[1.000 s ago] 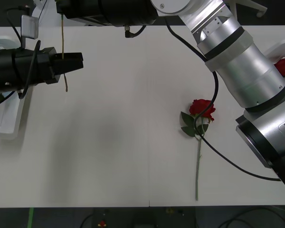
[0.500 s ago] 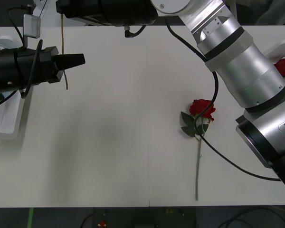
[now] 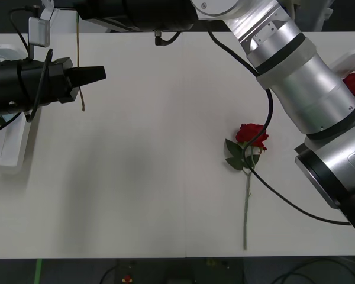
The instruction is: Put the red flowers into the right box and the blue flowers into the left box
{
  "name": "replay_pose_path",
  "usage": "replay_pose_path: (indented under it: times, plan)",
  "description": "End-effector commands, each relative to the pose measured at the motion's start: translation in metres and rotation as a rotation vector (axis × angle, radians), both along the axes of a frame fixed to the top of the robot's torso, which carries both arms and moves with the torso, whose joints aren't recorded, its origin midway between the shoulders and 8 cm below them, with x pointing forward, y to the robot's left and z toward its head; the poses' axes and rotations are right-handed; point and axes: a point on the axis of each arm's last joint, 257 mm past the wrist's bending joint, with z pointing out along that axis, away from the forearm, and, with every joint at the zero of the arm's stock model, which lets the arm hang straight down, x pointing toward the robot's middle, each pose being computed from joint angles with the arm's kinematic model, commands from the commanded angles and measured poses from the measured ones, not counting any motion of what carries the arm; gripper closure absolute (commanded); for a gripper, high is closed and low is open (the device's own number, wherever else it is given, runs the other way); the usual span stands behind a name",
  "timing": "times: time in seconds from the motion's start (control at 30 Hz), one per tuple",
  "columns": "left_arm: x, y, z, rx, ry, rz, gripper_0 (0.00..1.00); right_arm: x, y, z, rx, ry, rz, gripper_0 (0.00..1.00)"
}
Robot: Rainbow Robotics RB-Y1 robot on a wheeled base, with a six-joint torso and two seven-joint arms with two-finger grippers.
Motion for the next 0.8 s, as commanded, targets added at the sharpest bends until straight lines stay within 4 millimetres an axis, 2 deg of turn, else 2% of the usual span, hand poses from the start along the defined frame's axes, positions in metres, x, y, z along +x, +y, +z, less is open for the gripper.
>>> replay_pose_path:
  times: [0.03, 0.17, 0.3, 0.4, 0.6, 0.67, 0.7, 0.73, 0.8]
  plan:
    - [-0.004, -0.005, 0.021, -0.014, 0.038, -0.03, 1.0, -0.002, -0.005, 0.037, 0.004, -0.053, -0.004, 0.11]
    - [-0.004, 0.021, 0.005, 0.039, 0.056, 0.014, 1.0, -0.001, -0.018, 0.03, -0.051, -0.064, -0.005, 0.11]
    - [-0.005, 0.052, -0.012, 0.103, 0.081, 0.065, 1.0, -0.002, -0.041, 0.009, -0.158, -0.031, 0.001, 0.11]
    - [0.004, 0.076, -0.02, 0.132, 0.095, 0.116, 1.0, -0.003, -0.068, -0.016, -0.265, 0.022, 0.003, 0.1]
    - [0.021, 0.128, -0.032, 0.169, 0.116, 0.225, 1.0, -0.006, -0.135, -0.073, -0.493, 0.205, -0.051, 0.11]
    - [0.028, 0.153, -0.034, 0.183, 0.125, 0.28, 1.0, -0.007, -0.158, -0.093, -0.558, 0.271, -0.094, 0.11]
    - [0.033, 0.172, -0.034, 0.195, 0.128, 0.323, 1.0, -0.008, -0.171, -0.105, -0.598, 0.308, -0.121, 0.1]
    - [0.035, 0.182, -0.035, 0.208, 0.128, 0.344, 1.0, -0.008, -0.178, -0.112, -0.615, 0.329, -0.139, 0.1]
    - [0.041, 0.221, -0.037, 0.277, 0.114, 0.422, 1.0, -0.009, -0.207, -0.137, -0.702, 0.374, -0.21, 0.1]
